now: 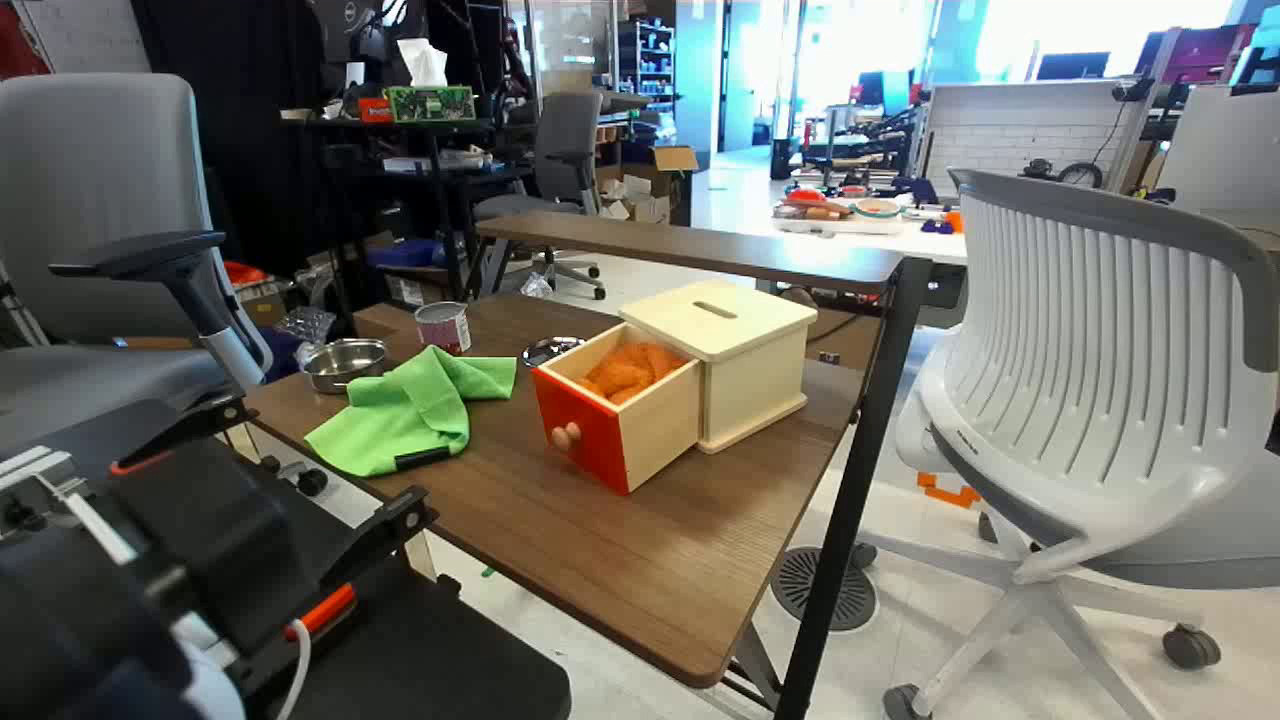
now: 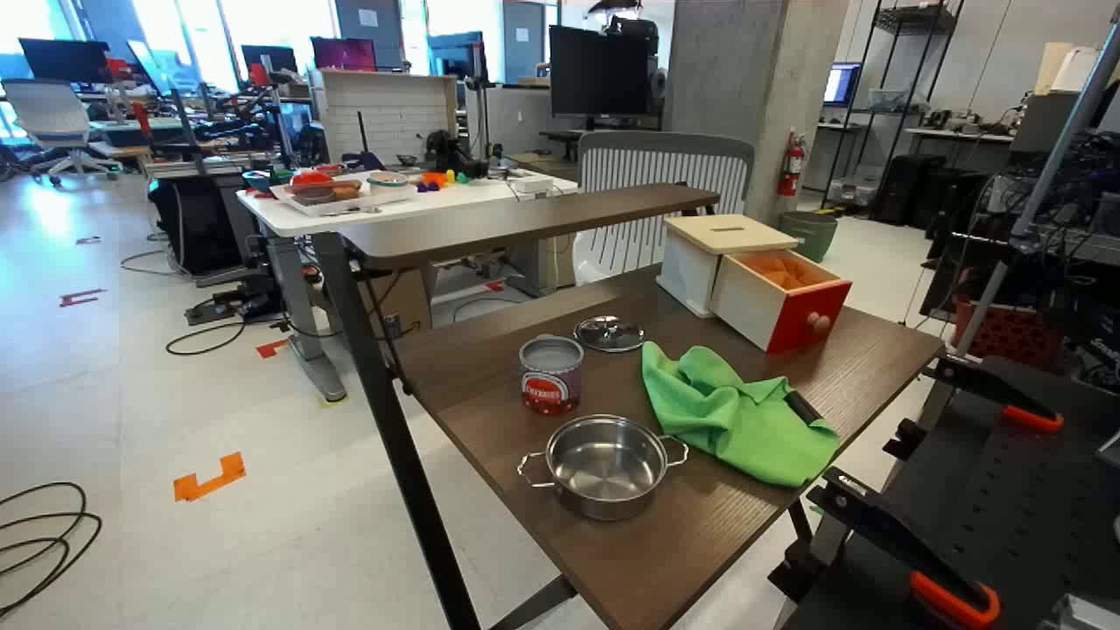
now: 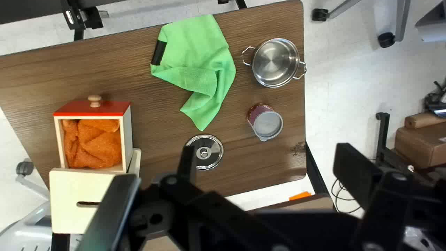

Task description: Move the can to the right front corner

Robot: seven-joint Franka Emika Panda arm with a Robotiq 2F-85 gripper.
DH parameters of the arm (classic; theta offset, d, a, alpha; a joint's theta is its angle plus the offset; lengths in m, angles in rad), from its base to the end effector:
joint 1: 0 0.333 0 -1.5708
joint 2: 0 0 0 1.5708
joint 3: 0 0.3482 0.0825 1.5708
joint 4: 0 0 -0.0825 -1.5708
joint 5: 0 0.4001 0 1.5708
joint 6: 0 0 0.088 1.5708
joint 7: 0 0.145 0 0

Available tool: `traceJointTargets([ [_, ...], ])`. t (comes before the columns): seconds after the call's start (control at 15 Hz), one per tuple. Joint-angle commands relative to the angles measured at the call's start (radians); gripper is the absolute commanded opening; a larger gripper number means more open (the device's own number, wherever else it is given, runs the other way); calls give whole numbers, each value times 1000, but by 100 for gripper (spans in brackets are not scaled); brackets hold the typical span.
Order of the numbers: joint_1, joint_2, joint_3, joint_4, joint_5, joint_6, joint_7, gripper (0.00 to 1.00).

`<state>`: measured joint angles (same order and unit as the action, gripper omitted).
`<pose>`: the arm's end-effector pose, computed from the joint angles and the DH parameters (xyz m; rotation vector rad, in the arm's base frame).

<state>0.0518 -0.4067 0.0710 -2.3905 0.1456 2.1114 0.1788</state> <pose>0.4390 0.0670 0.4678 -3.0119 0.1916 -0.1679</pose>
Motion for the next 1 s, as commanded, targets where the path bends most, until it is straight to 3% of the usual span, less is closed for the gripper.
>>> traceJointTargets([
  [0.0,-2,0,2,3,0,-3,-1,100],
  [0.6,-2,0,2,3,0,-3,-1,100],
  [0.93,22,154,56,-10,-19,109,12,100],
])
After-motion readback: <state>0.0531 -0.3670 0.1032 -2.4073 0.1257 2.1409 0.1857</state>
